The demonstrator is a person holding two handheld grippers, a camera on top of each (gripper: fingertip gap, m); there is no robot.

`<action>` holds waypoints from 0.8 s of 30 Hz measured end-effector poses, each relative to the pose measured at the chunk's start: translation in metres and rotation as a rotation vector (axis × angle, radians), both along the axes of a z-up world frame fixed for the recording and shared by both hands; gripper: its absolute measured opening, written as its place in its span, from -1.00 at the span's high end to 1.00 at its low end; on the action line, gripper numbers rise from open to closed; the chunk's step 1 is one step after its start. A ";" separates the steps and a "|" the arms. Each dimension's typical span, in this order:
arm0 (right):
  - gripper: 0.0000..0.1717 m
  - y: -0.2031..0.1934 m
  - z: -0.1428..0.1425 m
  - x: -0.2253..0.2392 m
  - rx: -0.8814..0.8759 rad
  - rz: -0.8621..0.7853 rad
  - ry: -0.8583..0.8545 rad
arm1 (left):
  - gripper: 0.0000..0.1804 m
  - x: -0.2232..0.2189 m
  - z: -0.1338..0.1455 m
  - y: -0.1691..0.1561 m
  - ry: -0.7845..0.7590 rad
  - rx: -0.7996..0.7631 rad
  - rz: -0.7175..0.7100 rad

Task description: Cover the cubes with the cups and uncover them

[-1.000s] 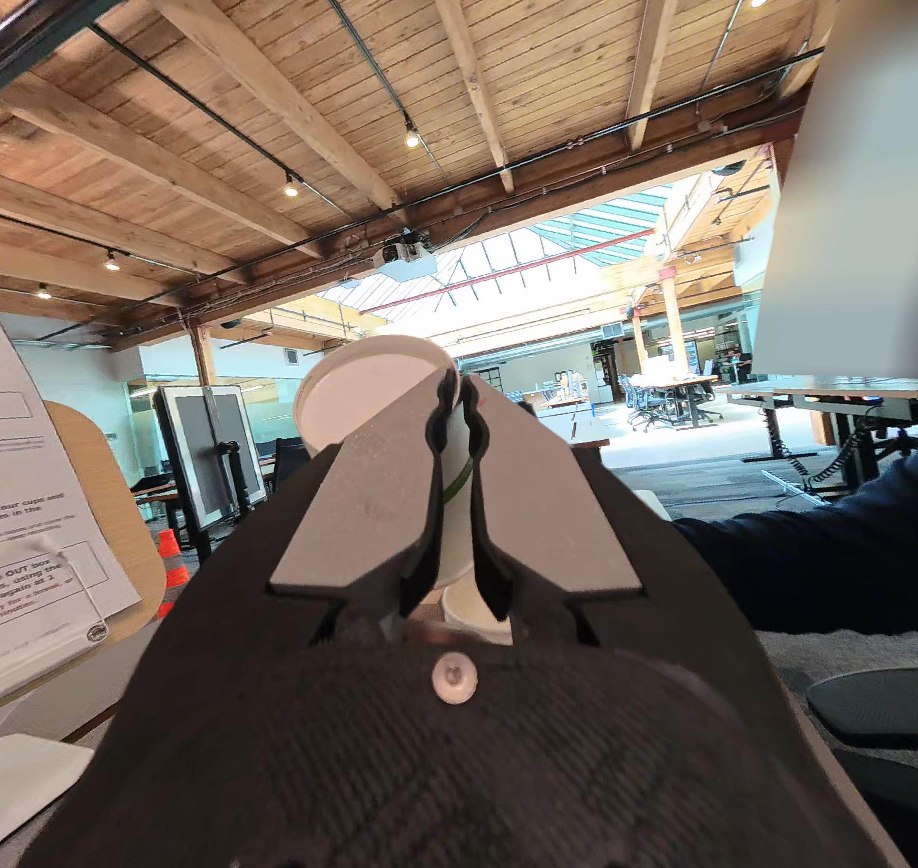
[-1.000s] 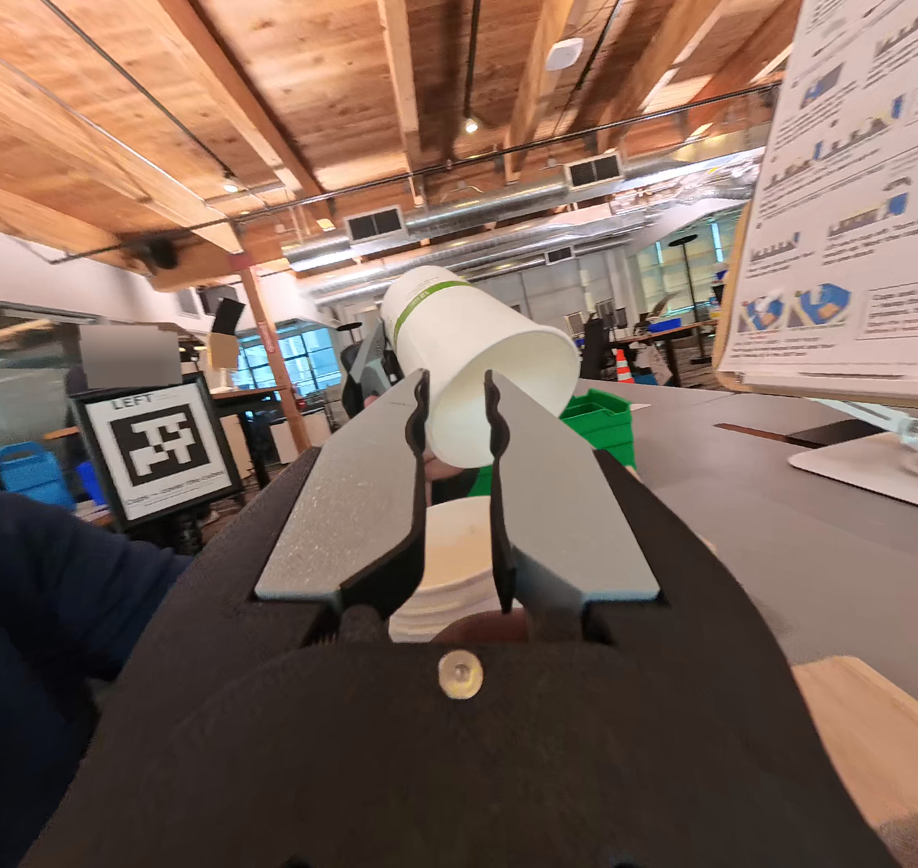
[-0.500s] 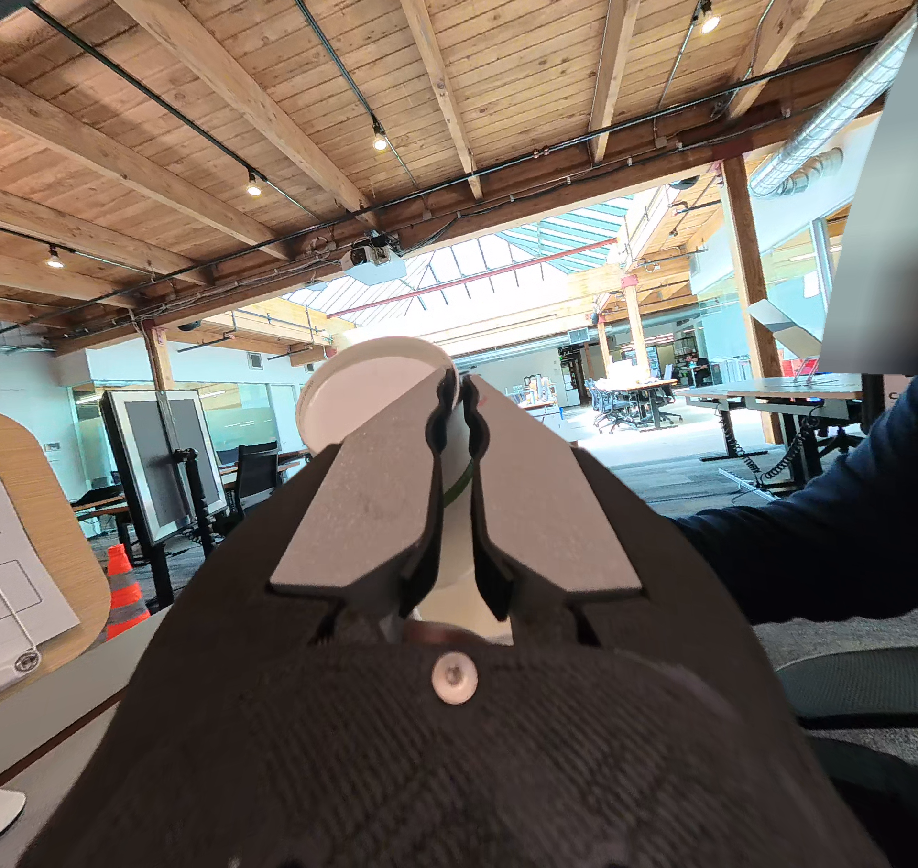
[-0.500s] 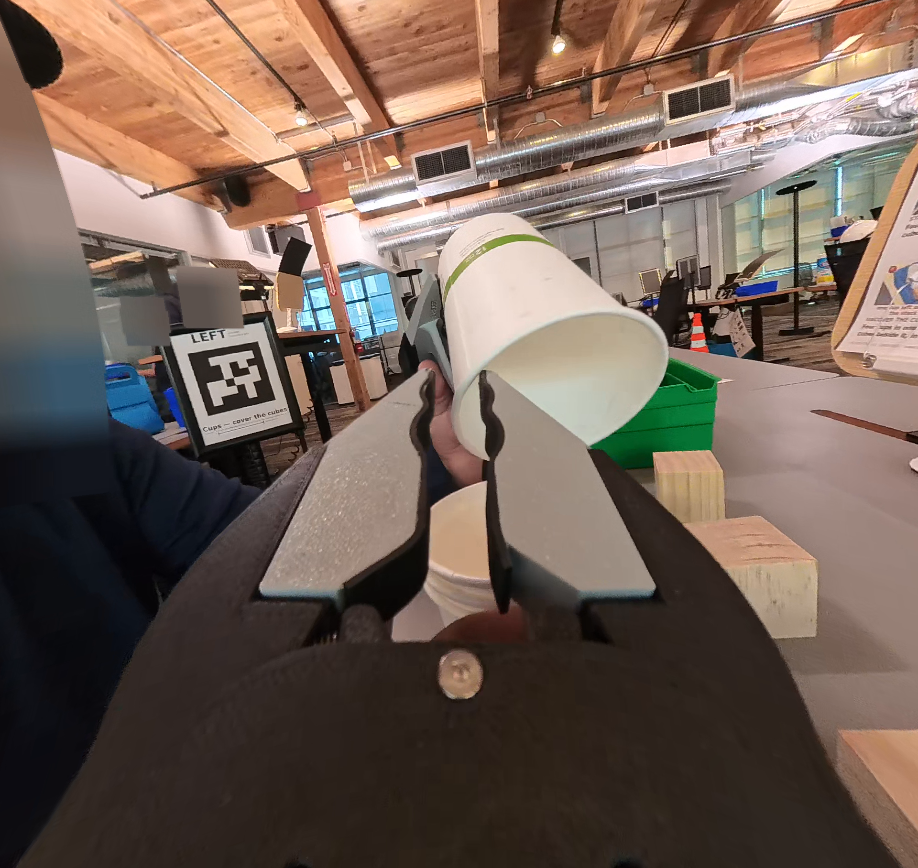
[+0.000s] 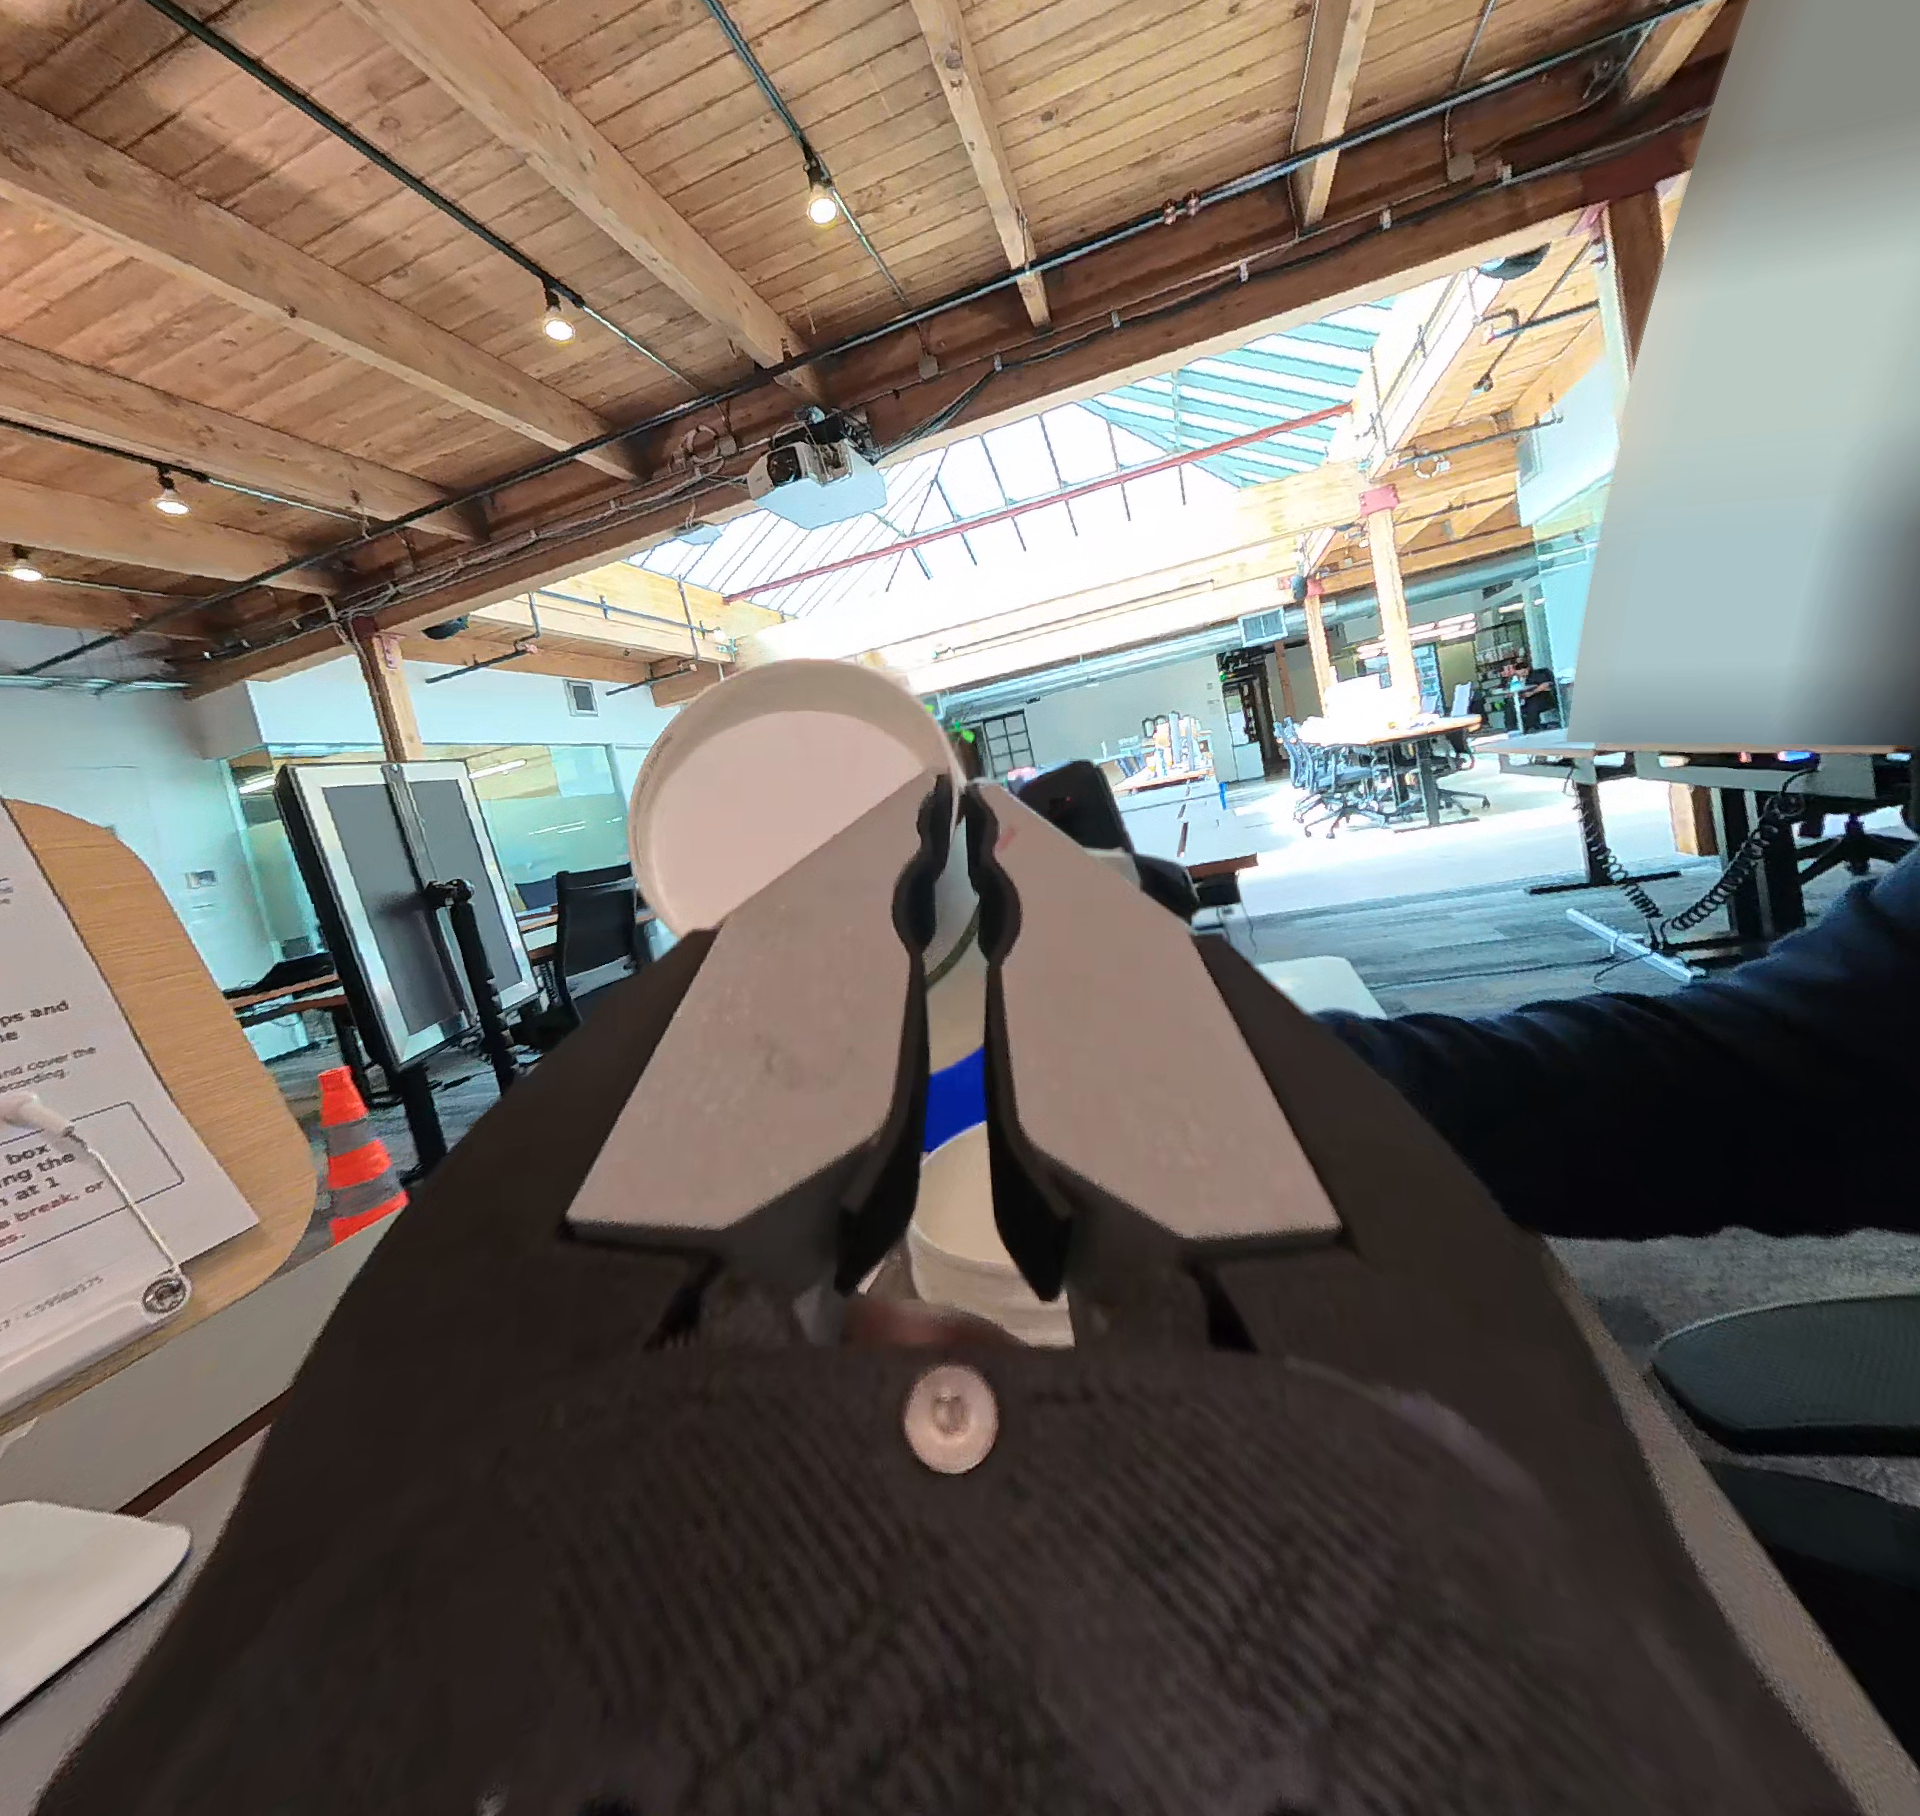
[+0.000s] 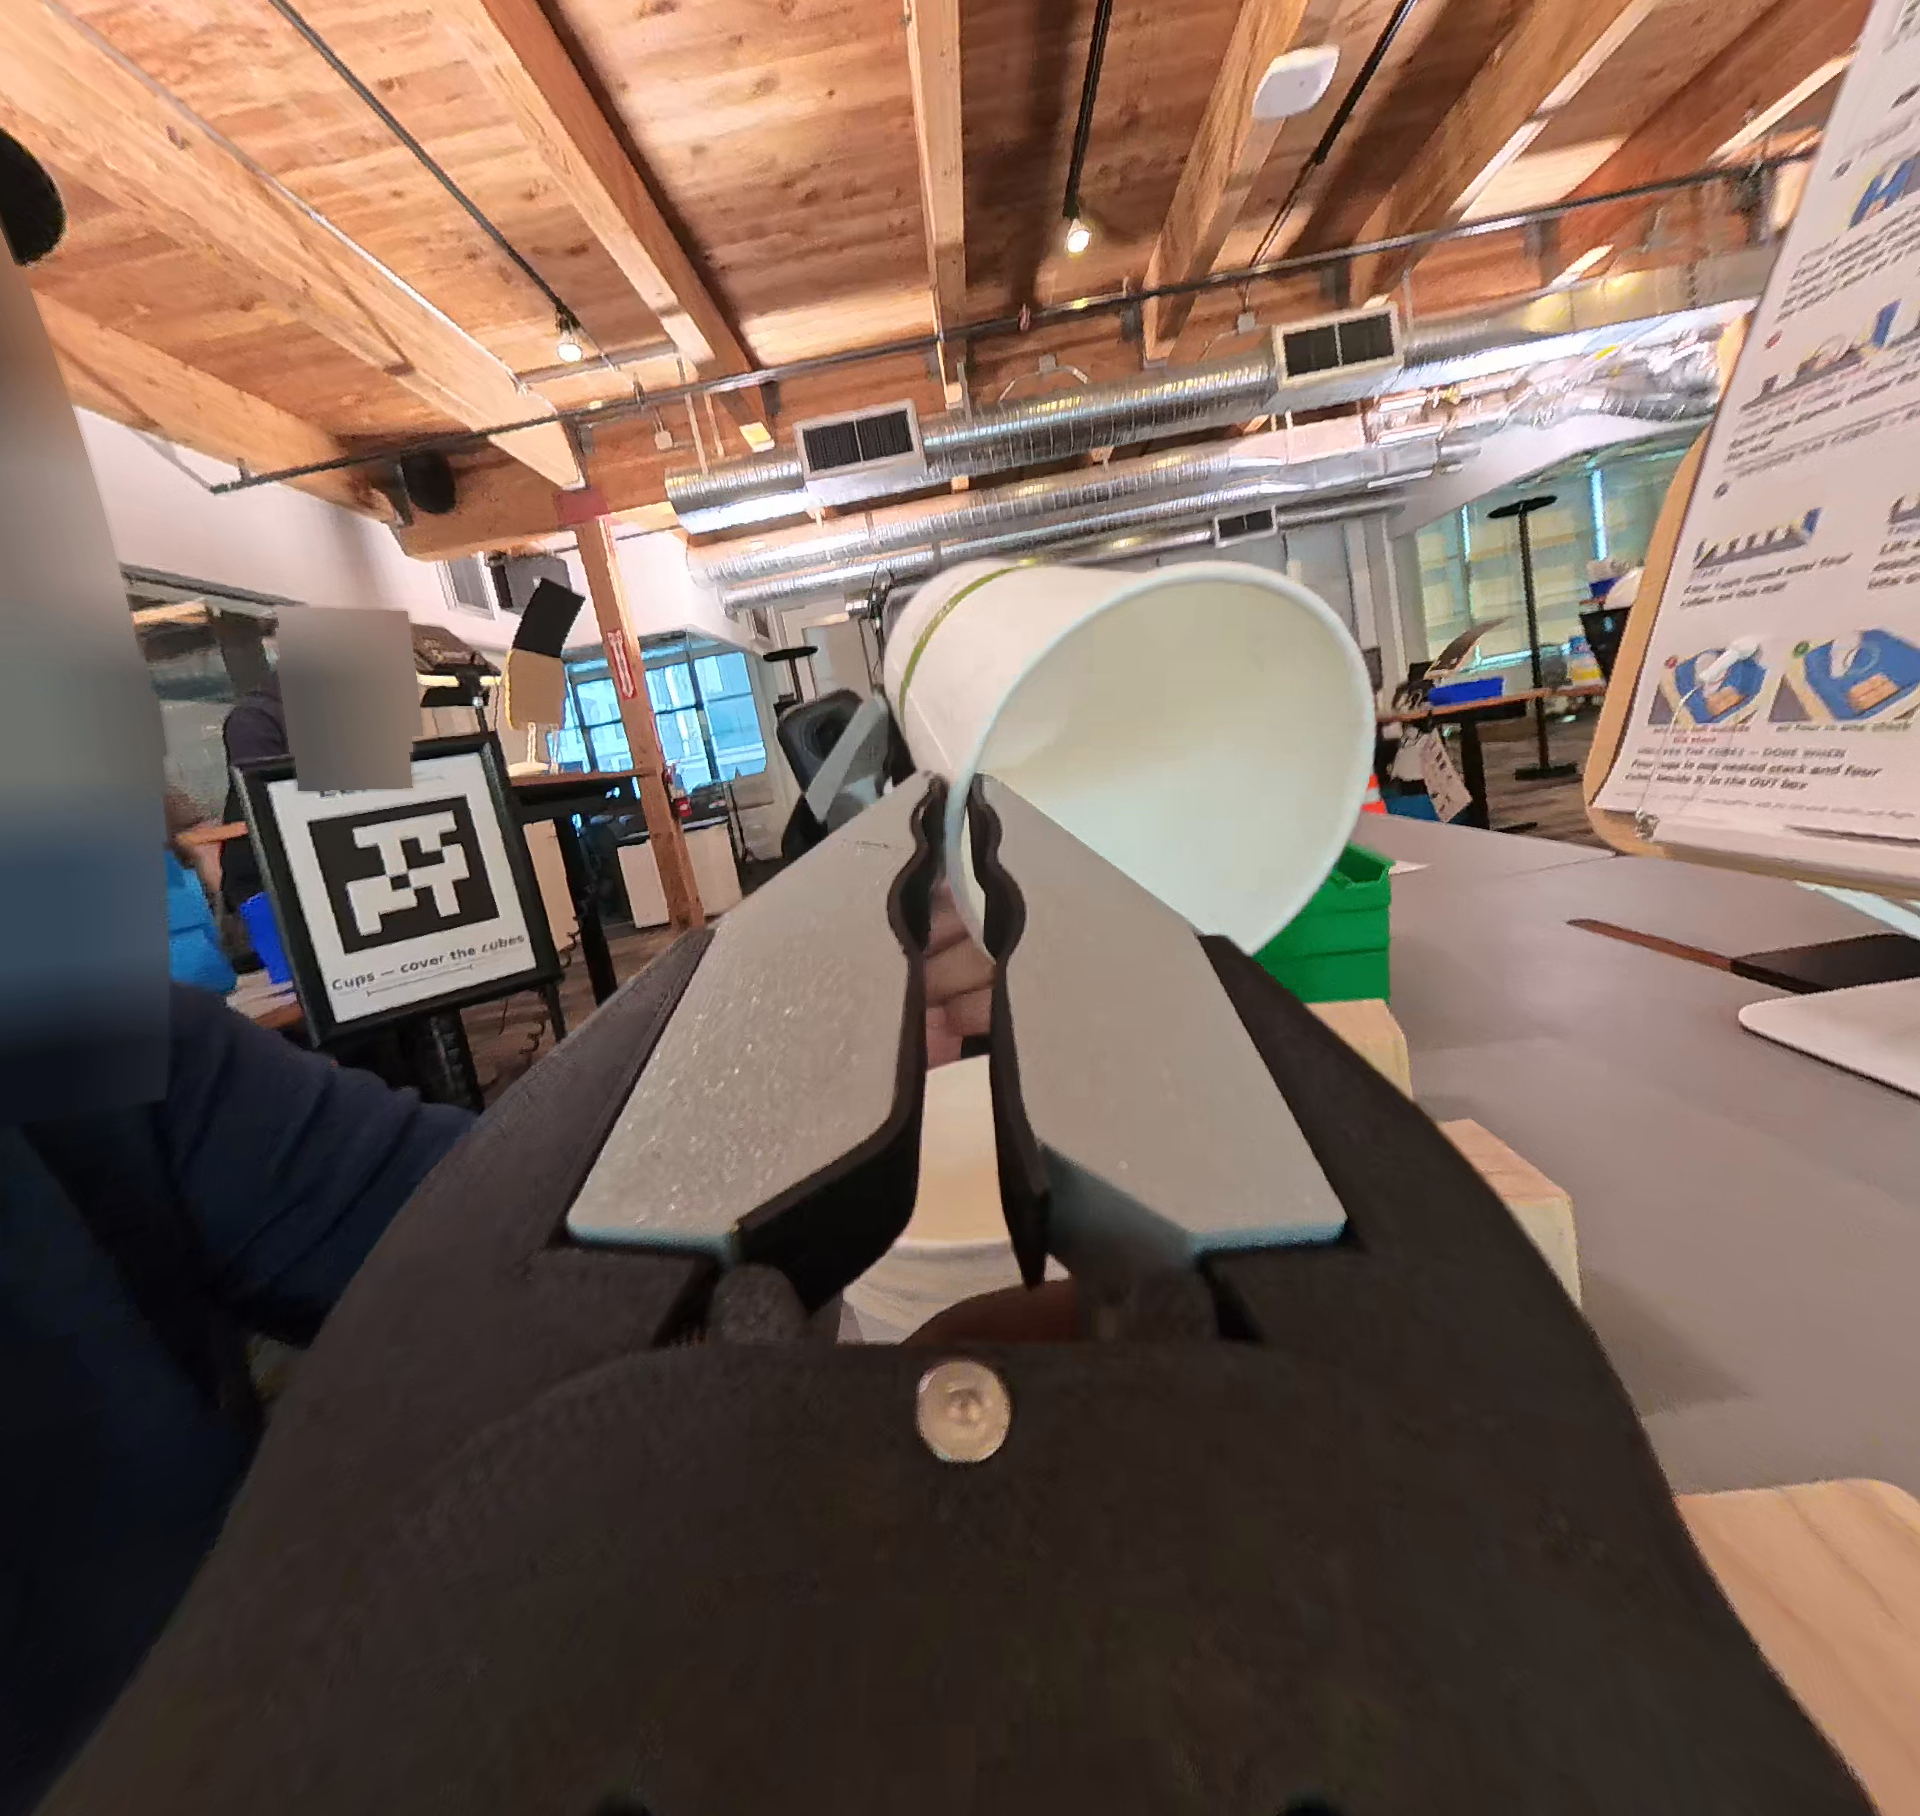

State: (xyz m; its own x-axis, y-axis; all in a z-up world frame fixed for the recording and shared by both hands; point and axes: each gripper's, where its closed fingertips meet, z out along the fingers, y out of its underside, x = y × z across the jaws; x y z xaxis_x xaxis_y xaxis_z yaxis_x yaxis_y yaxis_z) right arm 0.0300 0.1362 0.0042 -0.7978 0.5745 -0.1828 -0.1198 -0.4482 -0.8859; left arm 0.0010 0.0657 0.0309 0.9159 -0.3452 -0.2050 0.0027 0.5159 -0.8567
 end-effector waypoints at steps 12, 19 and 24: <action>1.00 0.038 0.020 0.007 -0.157 -0.082 0.060 | 1.00 0.001 -0.050 0.042 0.152 -0.256 0.133; 1.00 0.039 0.021 0.009 -0.151 -0.091 0.067 | 1.00 0.006 -0.055 0.041 0.158 -0.280 0.092; 1.00 0.038 0.020 0.008 -0.144 -0.100 0.067 | 1.00 0.005 -0.052 0.040 0.159 -0.266 0.106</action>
State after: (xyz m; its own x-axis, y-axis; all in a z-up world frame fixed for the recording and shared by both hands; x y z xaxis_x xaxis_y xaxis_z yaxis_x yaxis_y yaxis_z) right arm 0.0380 0.1744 0.0244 -0.7515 0.6230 -0.2171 -0.2266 -0.5528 -0.8019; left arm 0.0056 0.1056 -0.0216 0.9136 -0.3098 -0.2634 -0.1835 0.2638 -0.9470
